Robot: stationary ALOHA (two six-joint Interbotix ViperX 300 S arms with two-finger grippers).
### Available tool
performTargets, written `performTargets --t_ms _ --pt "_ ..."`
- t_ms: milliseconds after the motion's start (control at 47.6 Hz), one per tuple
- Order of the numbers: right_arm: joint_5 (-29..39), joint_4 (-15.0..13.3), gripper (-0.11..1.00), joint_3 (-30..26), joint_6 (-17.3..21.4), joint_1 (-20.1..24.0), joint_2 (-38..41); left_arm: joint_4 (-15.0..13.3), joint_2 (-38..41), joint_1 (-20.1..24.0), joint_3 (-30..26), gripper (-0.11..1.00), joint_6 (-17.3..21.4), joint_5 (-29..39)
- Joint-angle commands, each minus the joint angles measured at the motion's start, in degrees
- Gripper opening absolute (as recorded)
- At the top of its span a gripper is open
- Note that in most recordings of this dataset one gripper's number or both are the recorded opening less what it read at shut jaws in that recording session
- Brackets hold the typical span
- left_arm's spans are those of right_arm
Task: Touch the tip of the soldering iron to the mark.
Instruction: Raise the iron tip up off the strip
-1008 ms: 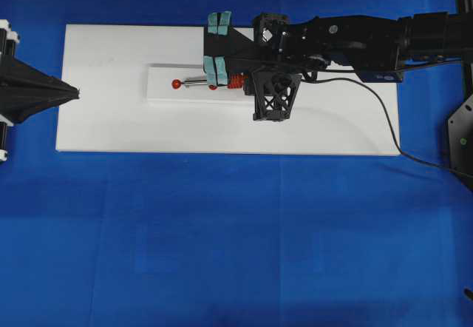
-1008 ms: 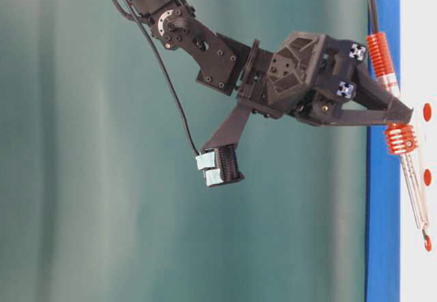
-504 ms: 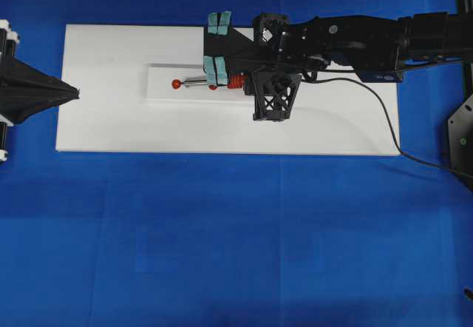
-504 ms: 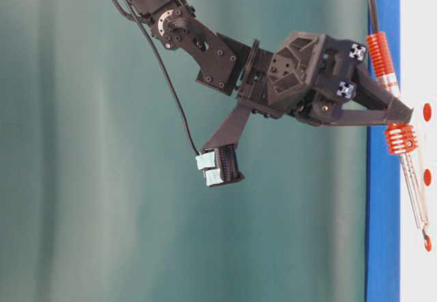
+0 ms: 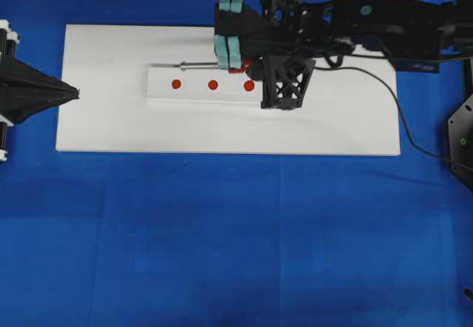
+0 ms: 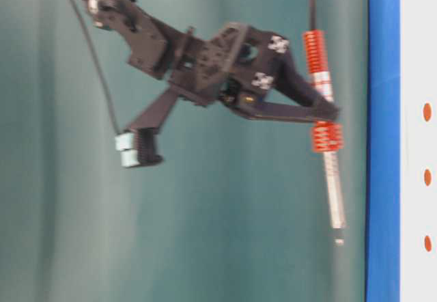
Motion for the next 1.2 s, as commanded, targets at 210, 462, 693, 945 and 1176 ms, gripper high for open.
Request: performTargets --t_ms 210,462,693,945,1176 --pt "2.9 -1.7 0.07 -3.6 0.1 -0.2 -3.3 0.1 0.3 0.0 -0.5 0.0 0.2 -0.3" --pt "3.3 -1.8 0.07 -3.2 0.2 -0.2 -3.4 0.1 0.3 0.0 -0.5 0.0 0.3 -0.3" --pt "4.0 -1.7 0.07 -0.3 0.3 -0.7 -5.6 0.1 0.3 0.0 -0.5 0.0 0.4 -0.3" --pt "4.5 -1.8 0.07 5.1 0.6 -0.7 -9.7 0.1 0.3 0.0 -0.6 0.0 0.3 -0.3" --pt "6.0 -1.8 0.07 8.9 0.8 -1.0 -12.9 0.1 0.3 -0.1 -0.5 0.0 0.2 -0.3"
